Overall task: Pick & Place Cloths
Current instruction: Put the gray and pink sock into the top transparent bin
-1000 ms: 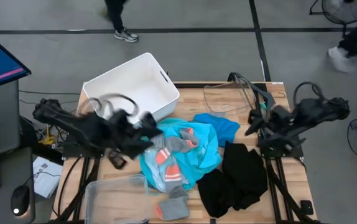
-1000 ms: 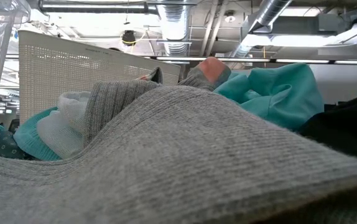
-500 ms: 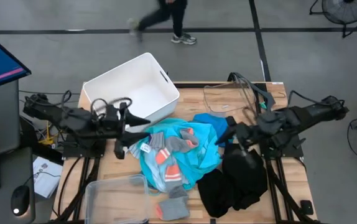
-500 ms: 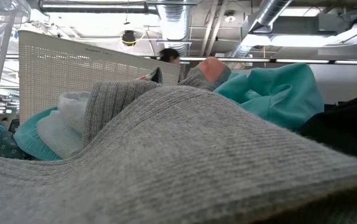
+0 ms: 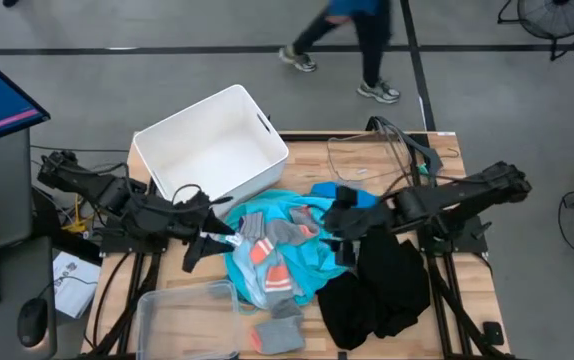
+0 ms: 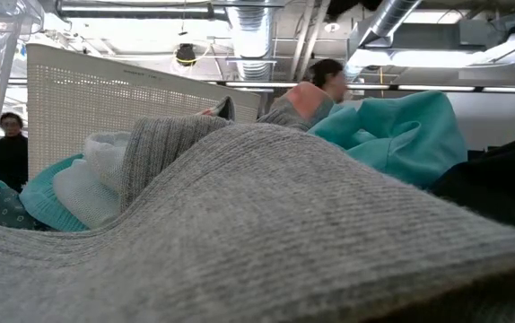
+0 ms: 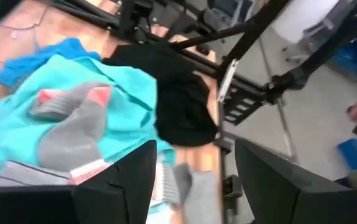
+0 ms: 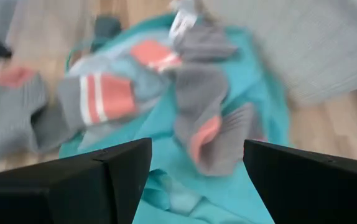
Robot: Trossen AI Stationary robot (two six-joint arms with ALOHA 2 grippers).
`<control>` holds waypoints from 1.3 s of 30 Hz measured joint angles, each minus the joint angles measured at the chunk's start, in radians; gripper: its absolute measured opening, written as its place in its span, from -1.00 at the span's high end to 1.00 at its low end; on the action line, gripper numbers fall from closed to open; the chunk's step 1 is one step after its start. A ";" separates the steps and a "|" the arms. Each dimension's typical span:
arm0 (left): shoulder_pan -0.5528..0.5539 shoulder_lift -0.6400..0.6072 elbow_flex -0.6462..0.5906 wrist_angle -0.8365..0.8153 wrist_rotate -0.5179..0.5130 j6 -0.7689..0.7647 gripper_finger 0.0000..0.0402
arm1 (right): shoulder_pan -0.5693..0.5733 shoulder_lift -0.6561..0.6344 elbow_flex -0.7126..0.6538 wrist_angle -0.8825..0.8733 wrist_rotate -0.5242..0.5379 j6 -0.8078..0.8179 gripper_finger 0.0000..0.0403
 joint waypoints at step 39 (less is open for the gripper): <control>0.057 -0.016 -0.100 0.602 -0.133 0.580 -0.27 | -0.134 0.144 0.028 -0.090 -0.113 0.137 0.98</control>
